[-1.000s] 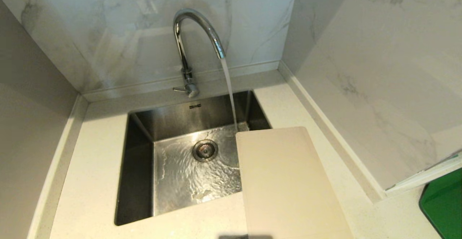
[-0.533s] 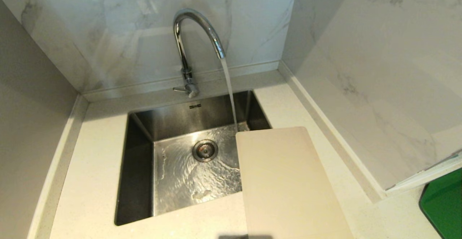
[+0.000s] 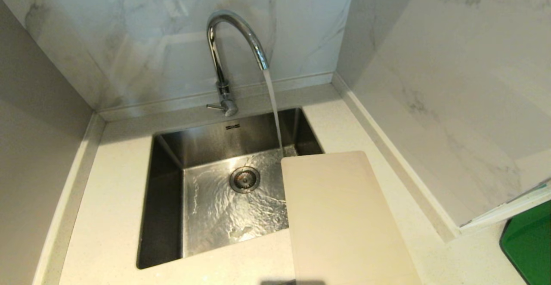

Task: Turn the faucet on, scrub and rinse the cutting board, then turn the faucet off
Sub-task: Pick up the cutting board

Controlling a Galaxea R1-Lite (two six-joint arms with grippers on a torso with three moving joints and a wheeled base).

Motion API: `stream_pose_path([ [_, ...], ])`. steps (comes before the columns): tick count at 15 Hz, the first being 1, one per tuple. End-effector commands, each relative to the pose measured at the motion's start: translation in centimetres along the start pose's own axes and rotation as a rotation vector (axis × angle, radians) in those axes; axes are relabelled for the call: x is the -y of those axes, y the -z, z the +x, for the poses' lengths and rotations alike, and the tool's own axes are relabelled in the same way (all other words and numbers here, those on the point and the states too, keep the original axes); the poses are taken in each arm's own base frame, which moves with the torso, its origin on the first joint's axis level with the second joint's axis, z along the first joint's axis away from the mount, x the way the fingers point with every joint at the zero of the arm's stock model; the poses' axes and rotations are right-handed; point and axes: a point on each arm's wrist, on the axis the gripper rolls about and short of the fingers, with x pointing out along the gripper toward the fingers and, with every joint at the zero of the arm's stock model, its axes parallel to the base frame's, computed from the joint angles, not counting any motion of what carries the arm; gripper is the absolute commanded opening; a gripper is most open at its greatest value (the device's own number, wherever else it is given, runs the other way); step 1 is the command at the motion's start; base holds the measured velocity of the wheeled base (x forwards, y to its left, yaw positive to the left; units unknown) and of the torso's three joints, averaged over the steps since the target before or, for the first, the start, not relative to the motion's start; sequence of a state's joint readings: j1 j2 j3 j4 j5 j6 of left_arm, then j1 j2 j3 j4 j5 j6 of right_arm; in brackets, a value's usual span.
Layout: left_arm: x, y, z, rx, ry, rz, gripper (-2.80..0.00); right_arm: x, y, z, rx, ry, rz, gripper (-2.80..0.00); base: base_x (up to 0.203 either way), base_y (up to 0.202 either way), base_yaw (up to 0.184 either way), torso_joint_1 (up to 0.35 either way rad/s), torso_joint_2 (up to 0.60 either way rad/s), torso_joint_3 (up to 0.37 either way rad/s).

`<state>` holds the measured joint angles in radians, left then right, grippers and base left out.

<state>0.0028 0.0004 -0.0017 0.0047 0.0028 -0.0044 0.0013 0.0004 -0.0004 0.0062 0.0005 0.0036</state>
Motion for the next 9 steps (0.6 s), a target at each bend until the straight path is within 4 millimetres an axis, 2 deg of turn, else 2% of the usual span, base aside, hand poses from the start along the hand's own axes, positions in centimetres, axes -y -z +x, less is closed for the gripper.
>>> stream_pose_path([
  [1,0.0,0.0,0.0,-0.001,-0.001,0.0,-2.8,0.0,-0.9,-0.3,0.025,-0.003,-0.008,-2.8,0.0,0.0,0.0,0.0,0.0,0.0],
  [5,0.0,0.0,0.0,-0.004,-0.001,0.001,-2.8,-0.2,-7.9,-2.0,0.058,-0.068,-0.012,-2.8,0.0,0.0,0.0,0.0,0.0,0.0],
  [9,0.0,0.0,0.0,-0.004,-0.001,0.003,-2.8,-0.4,-16.6,-0.8,0.043,-0.164,-0.039,-2.8,0.0,0.0,0.0,0.0,0.0,0.0],
])
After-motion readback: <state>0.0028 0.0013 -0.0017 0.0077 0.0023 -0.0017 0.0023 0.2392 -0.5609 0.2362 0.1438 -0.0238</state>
